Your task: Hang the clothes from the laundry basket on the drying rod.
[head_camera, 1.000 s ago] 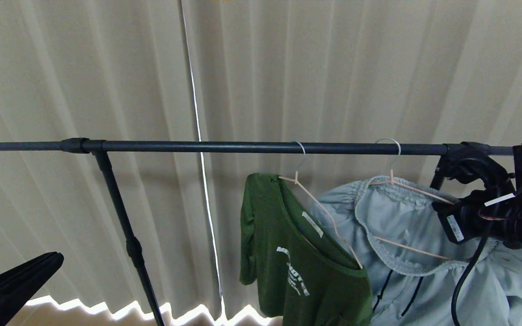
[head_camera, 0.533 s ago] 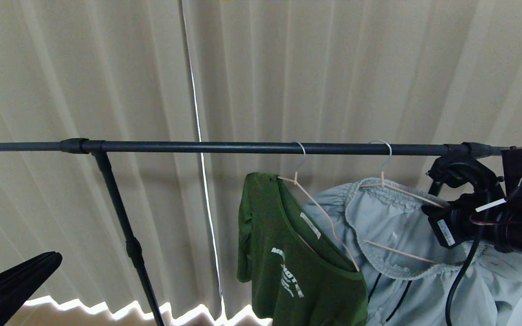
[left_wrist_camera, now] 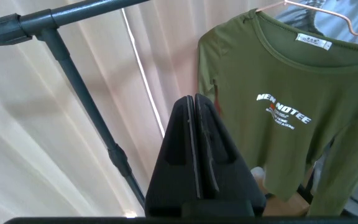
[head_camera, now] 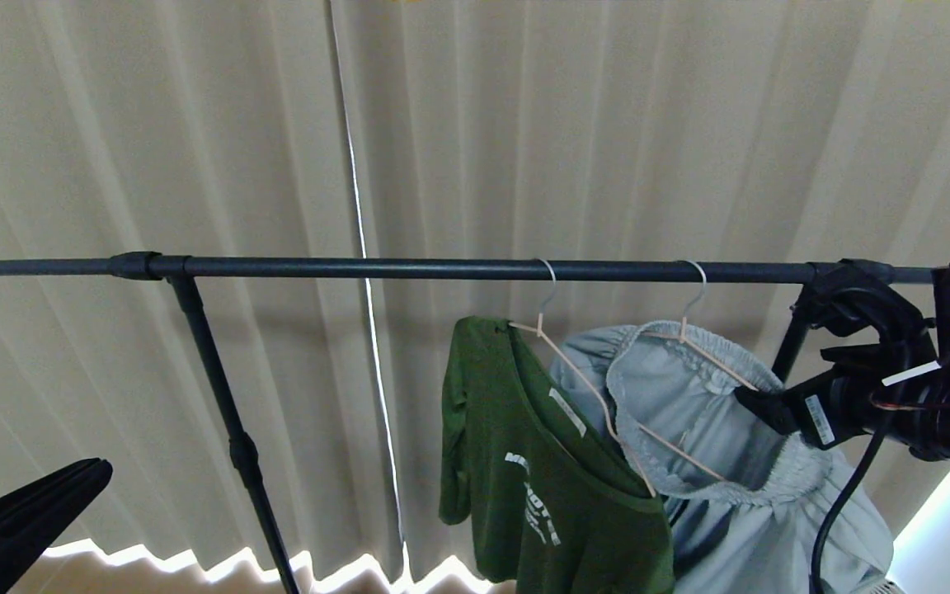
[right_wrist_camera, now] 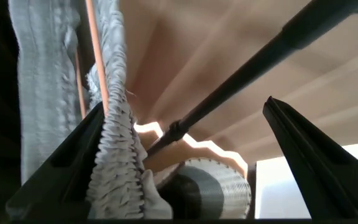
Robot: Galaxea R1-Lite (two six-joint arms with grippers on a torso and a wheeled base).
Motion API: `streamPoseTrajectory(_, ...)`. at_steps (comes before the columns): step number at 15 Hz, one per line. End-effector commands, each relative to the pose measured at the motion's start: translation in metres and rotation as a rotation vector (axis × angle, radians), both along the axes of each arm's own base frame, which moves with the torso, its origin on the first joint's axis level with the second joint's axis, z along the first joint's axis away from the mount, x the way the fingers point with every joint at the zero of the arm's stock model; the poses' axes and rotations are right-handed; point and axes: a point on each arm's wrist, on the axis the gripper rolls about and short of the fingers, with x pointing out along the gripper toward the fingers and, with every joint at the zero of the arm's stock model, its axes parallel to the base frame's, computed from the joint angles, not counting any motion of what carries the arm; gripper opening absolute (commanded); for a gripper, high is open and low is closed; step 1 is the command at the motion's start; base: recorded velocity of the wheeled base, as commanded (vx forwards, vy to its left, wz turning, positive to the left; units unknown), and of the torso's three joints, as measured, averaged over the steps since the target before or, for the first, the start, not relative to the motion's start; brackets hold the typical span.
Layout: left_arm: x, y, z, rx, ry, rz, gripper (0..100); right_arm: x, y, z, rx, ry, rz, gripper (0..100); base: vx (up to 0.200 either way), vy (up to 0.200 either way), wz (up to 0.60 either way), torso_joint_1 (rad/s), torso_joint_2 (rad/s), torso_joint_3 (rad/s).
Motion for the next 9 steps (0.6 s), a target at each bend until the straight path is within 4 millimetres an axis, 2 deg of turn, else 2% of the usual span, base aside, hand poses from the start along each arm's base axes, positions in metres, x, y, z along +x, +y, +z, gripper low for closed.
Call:
streamPoseTrajectory(1,0.000,0.000,0.000,-0.001,0.002,0.001,0,-0.007,-0.002,0.005,0.011,-0.028,0.002,100,0.000,0.000,0.00,0.000,0.00,0.000)
streamPoseTrajectory(5,0.001,0.001,0.002,-0.005,-0.004,0.015,0,-0.030,-0.006,0.002,0.083,-0.133,0.079,100,0.000,0.000,0.00,0.000,0.00,0.000)
streamPoseTrajectory(9,-0.003,0.010,0.001,-0.013,-0.021,0.141,0,-0.055,-0.012,0.002,0.144,-0.201,0.143,100,0.000,0.000,0.00,0.000,0.00,0.000)
